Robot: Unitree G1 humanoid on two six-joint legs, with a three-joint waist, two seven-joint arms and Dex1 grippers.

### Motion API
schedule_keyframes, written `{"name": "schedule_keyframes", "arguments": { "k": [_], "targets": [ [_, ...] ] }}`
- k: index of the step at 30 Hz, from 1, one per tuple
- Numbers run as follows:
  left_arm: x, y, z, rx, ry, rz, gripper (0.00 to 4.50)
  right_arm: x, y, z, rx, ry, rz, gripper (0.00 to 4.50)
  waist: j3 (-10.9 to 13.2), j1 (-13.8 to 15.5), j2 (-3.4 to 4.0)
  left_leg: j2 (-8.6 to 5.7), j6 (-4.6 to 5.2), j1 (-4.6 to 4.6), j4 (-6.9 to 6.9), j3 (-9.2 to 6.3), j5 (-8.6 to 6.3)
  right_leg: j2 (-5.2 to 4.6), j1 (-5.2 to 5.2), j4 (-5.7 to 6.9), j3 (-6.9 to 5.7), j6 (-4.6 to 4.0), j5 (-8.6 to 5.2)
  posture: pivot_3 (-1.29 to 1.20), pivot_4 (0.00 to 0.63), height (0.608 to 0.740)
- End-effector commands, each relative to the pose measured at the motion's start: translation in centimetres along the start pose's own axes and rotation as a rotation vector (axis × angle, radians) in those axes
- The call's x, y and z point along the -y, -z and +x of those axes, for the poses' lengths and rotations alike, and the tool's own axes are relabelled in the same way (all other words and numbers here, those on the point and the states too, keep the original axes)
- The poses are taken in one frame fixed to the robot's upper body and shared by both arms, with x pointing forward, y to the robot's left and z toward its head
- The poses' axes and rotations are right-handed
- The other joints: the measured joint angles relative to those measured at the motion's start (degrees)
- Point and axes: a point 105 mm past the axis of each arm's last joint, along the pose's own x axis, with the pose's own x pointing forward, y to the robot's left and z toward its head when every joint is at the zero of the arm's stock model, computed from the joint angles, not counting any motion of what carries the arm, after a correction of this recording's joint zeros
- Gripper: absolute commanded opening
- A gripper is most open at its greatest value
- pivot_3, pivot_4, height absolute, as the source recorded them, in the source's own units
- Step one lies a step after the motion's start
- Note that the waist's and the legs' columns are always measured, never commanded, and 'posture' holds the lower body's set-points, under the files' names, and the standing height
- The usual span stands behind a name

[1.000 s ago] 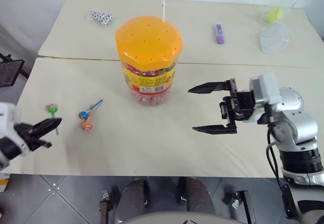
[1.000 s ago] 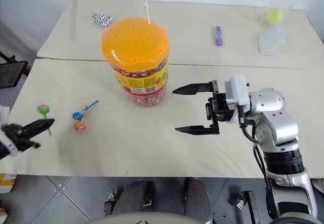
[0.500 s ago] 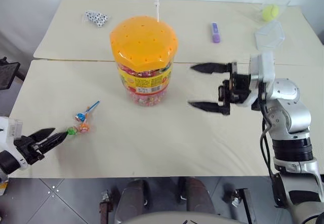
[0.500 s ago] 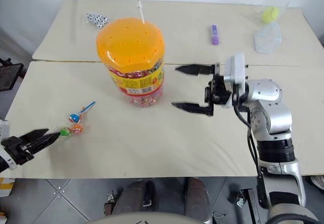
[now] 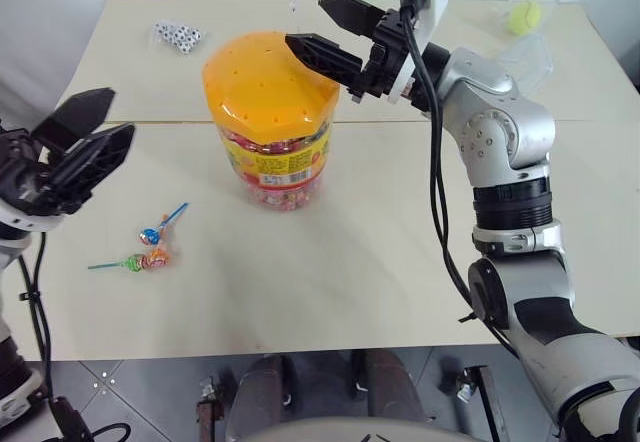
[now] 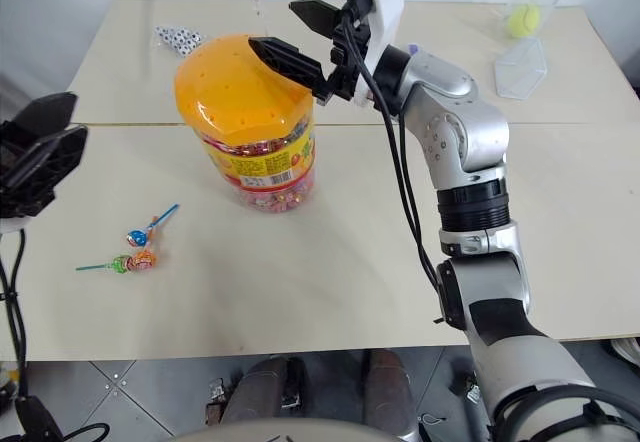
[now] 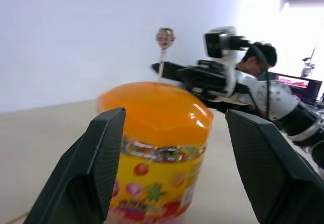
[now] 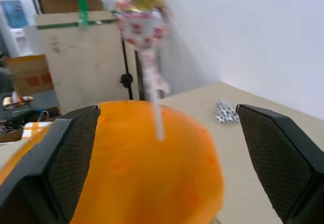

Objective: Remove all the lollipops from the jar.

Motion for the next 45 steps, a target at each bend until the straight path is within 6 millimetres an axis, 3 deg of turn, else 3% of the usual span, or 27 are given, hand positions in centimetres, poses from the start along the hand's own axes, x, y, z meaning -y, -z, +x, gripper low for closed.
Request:
{"name": "schedule_keyframes", "arguments": {
  "k": [1,6,12,16,19,22,23,26,27,29,34,37,40,42,45],
  "targets": [
    [0.0,-0.6,0.3,0.036,0.004,0.043,3.39,-1.0,-1.3,1.2,0.019,-0.047,-0.019,3.63,0.0,-0.2,0.00,0.04,0.00,0.00,0.00,0.03,0.00,0.04,-0.01,-0.01,0.01,0.00,0.00,0.00,0.150,0.740],
    [-0.1,-0.8,0.4,0.073,0.007,0.043,3.39,-1.0,-1.1,1.4,0.018,-0.047,-0.020,2.01,0.0,-0.4,0.00,0.12,-0.01,0.01,0.00,0.08,0.00,0.12,-0.03,-0.01,0.07,0.00,0.00,0.00,0.150,0.740],
    [-0.5,-0.6,0.4,0.097,0.010,0.029,3.39,-1.5,-2.6,1.5,0.118,-0.081,-0.025,0.03,0.0,-0.4,0.00,0.13,-0.01,0.01,0.01,0.10,0.00,0.14,-0.04,-0.02,0.10,0.00,0.00,0.00,0.150,0.740],
    [-0.3,0.7,0.6,0.015,0.054,0.082,3.39,0.8,-5.7,-1.6,0.317,-0.032,-0.008,0.03,0.0,-0.2,0.00,0.13,-0.01,0.00,0.01,0.15,0.00,0.17,-0.05,-0.04,0.10,0.00,0.00,0.00,0.150,0.740],
    [0.5,2.9,0.9,-0.128,0.143,0.172,3.39,4.2,-5.9,-5.7,0.250,0.090,-0.021,0.03,0.0,0.5,-0.01,0.11,-0.01,-0.02,0.01,0.40,0.00,0.18,-0.03,-0.06,0.08,0.00,0.00,0.00,0.150,0.740],
    [1.9,4.9,1.0,-0.216,0.255,0.185,3.39,6.7,-3.6,-9.5,-0.022,0.204,-0.076,0.03,0.0,0.9,-0.01,0.07,0.01,-0.10,0.03,0.51,-0.02,0.17,-0.02,-0.18,0.11,0.00,0.00,0.00,0.150,0.740],
    [2.5,5.6,0.9,-0.251,0.303,0.177,3.39,7.4,-1.9,-11.6,-0.175,0.242,-0.108,0.03,0.0,0.7,-0.01,0.09,0.02,-0.11,0.02,0.55,-0.03,0.17,-0.03,-0.23,0.11,0.00,0.00,0.00,0.150,0.740],
    [3.4,6.4,0.3,-0.256,0.382,0.127,3.39,9.8,4.2,-22.9,-0.780,0.398,-0.287,0.03,0.0,1.1,-0.04,0.19,-0.01,-0.10,-0.07,0.64,-0.05,0.28,-0.06,-0.33,0.11,-0.01,-0.01,0.00,0.150,0.740],
    [3.5,6.7,0.1,-0.264,0.391,0.115,3.39,9.8,5.4,-25.7,-0.922,0.392,-0.334,0.03,0.0,1.3,-0.02,0.24,-0.08,-0.09,-0.09,0.63,-0.09,0.32,-0.04,-0.38,0.09,-0.01,-0.01,0.00,0.150,0.740],
    [3.9,7.3,-0.3,-0.302,0.425,0.104,3.39,9.4,6.7,-28.8,-1.038,0.385,-0.322,0.03,0.1,0.9,0.18,0.23,-0.05,-0.10,-0.12,0.90,-0.12,0.33,-0.12,-0.56,0.26,-0.02,-0.02,0.00,0.150,0.740],
    [3.8,7.4,-0.1,-0.296,0.444,0.119,3.39,9.1,9.7,-33.1,-1.134,0.453,-0.244,0.03,0.1,-1.5,0.33,0.40,-0.02,0.29,-0.07,1.41,-0.06,0.42,-0.08,-0.56,0.70,-0.12,0.04,0.00,0.150,0.740],
    [3.6,7.4,0.1,-0.284,0.433,0.120,3.39,9.1,11.0,-34.2,-1.142,0.504,-0.206,0.03,0.1,-1.3,0.34,0.52,-0.06,0.30,0.00,1.56,-0.04,0.51,-0.09,-0.47,0.76,-0.18,0.08,0.00,0.150,0.740],
    [3.5,7.4,0.2,-0.278,0.414,0.112,3.39,8.6,11.2,-34.1,-1.085,0.510,-0.147,0.62,0.1,-0.9,0.31,0.54,-0.05,0.28,0.02,1.54,-0.05,0.51,-0.10,-0.51,0.80,-0.18,0.09,0.00,0.150,0.740],
    [3.2,7.4,0.0,-0.283,0.381,0.114,3.39,8.4,10.7,-33.4,-1.018,0.485,-0.161,1.30,0.1,-0.5,0.31,0.54,-0.05,0.27,0.02,1.51,-0.07,0.51,-0.10,-0.50,0.78,-0.18,0.09,0.00,0.150,0.740],
    [2.0,7.4,-0.7,-0.305,0.274,0.134,3.39,6.1,9.0,-30.4,-0.832,0.217,-0.318,2.35,0.1,-0.1,0.32,0.55,-0.05,0.27,0.01,1.50,-0.07,0.54,-0.10,-0.51,0.75,-0.19,0.09,0.00,0.150,0.740]
  ]
}}
